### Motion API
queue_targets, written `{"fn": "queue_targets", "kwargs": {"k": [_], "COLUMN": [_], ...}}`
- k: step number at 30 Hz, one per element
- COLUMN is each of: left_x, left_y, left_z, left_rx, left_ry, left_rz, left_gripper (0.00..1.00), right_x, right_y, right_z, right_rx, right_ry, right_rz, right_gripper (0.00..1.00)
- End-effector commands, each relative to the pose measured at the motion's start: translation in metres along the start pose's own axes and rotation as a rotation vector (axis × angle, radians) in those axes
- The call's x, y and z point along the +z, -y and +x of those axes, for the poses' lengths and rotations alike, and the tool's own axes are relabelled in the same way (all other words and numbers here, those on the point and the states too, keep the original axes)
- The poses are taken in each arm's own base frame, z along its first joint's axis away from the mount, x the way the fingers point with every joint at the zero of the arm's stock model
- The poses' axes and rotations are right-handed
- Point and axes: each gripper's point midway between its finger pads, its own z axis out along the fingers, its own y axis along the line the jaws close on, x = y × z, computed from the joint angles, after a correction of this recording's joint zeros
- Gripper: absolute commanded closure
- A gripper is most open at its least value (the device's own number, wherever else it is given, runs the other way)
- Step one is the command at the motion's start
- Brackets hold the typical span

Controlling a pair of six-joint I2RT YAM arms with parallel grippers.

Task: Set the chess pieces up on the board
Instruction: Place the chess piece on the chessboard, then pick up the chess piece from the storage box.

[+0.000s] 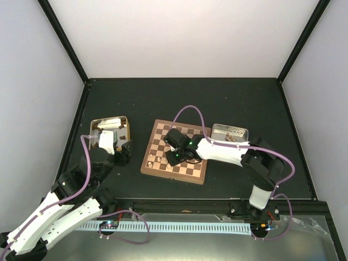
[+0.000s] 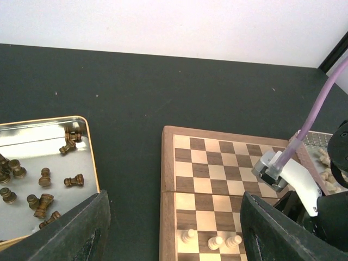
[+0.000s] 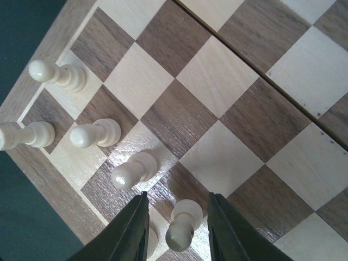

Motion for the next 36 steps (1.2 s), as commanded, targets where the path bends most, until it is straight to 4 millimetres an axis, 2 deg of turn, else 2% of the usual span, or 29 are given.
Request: {"fn": "queue_targets", "kwargs": {"k": [1, 5, 8, 10, 12, 15, 17, 21, 26, 31, 36], "left_x": [0.000, -0.001, -0.003, -0.004, -0.005, -0.007, -0.007, -0.006, -0.003, -0.002, -0.002], "left_y": [-0.001, -0.002, -0.003, -0.004, -0.004, -0.004, -0.003, -0.001, 0.000, 0.000, 0.000], "left_z": [0.001, 0.001, 0.002, 0.004, 0.005, 0.006, 0.006, 0.006, 0.007, 0.008, 0.009], "left_rx": [0.002, 0.001, 0.003, 0.008, 0.010, 0.012, 0.013, 0.015, 0.020, 0.022, 0.022], "left_ry": [-0.004, -0.003, -0.007, -0.013, -0.015, -0.006, 0.000, 0.001, -0.010, -0.012, -0.014], "left_rz": [-0.004, -0.006, -0.004, -0.002, 0.003, 0.015, 0.020, 0.029, 0.029, 0.027, 0.023], "left_gripper": [0.33, 0.33, 0.32, 0.32, 0.32, 0.32, 0.31, 0.31, 0.31, 0.31, 0.30], "right_x": [-0.029, -0.059, -0.090, -0.108, -0.125, -0.140, -0.144, -0.146, -0.133, -0.116, -0.100], "right_y": [-0.007, 0.010, 0.043, 0.075, 0.115, 0.180, 0.219, 0.266, 0.294, 0.307, 0.315], "right_z": [-0.025, -0.039, -0.047, -0.047, -0.042, -0.024, -0.005, 0.014, 0.014, 0.007, 0.006], "right_rx": [0.021, 0.072, 0.141, 0.210, 0.302, 0.449, 0.530, 0.627, 0.677, 0.703, 0.709], "right_ry": [0.106, 0.218, 0.340, 0.404, 0.456, 0.492, 0.483, 0.452, 0.408, 0.385, 0.356], "right_rz": [-0.001, 0.065, 0.162, 0.230, 0.306, 0.425, 0.501, 0.583, 0.599, 0.564, 0.553], "right_gripper": [0.67, 0.63, 0.58, 0.57, 0.57, 0.57, 0.56, 0.58, 0.64, 0.73, 0.76]}}
